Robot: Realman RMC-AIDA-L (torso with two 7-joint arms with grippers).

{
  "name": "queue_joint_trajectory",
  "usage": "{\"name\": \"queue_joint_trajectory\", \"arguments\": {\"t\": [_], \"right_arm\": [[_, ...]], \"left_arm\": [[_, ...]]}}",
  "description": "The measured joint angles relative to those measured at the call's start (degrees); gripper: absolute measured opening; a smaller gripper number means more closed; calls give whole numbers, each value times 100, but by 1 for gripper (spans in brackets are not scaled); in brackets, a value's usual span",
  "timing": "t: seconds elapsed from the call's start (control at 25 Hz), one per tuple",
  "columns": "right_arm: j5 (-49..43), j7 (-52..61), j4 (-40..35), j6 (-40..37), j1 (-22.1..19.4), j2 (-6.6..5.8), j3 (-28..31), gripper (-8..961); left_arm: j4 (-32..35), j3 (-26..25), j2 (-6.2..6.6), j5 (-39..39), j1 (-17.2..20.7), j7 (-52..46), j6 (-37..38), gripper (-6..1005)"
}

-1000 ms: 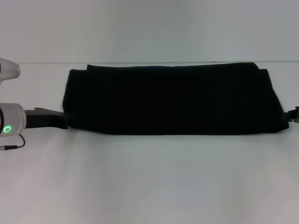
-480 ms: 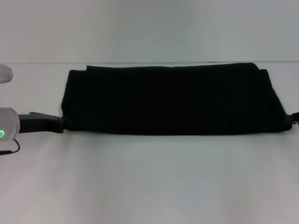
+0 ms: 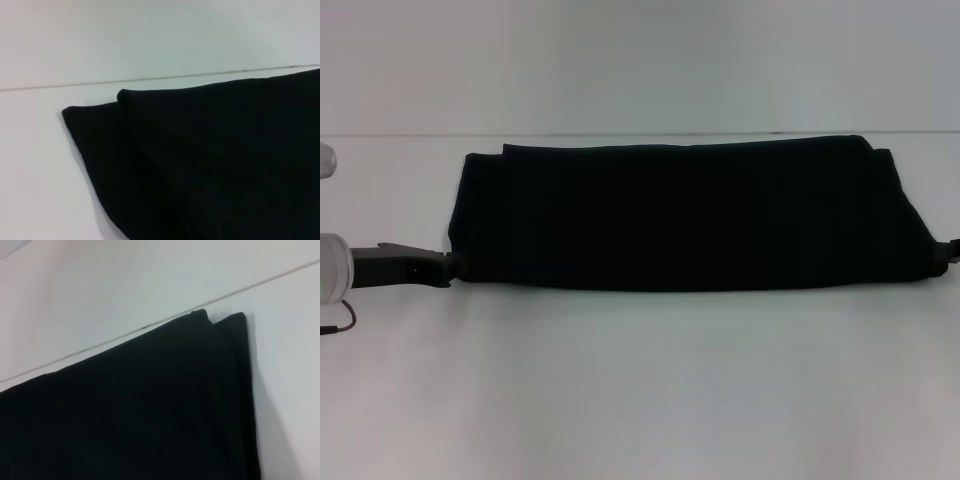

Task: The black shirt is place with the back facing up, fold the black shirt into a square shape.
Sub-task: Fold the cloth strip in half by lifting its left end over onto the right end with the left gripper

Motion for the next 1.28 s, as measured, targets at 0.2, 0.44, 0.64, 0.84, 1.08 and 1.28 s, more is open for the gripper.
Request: {"name": "queue_joint_trajectory", "arguments": {"t": [0.2,0.44,0.64,0.84,1.08,1.28], "right_arm": [[18,-7,-1,-81,-7,18,5,22],[39,-17,-275,-432,-78,26,200,74],[101,-21,-751,-652,-244,73,509,117],[685,-228,-1108,-1074,-456,56,640,161],[1327,-733,-1121,-1753,-461,14,650,568],[1322,-758,-1110,-1802,-295,-3,561,786]], "left_arm": [[0,-194,16,-2,3,-2,68,37],[7,-313,74,28,3,-10,240,51],[170,-591,114,32,69,-189,356,107],[403,-1045,150,-8,121,-486,699,164],[245,-1686,341,-33,42,-1271,2089,553],[-180,-1703,404,-12,-15,-1979,2307,774]]}}
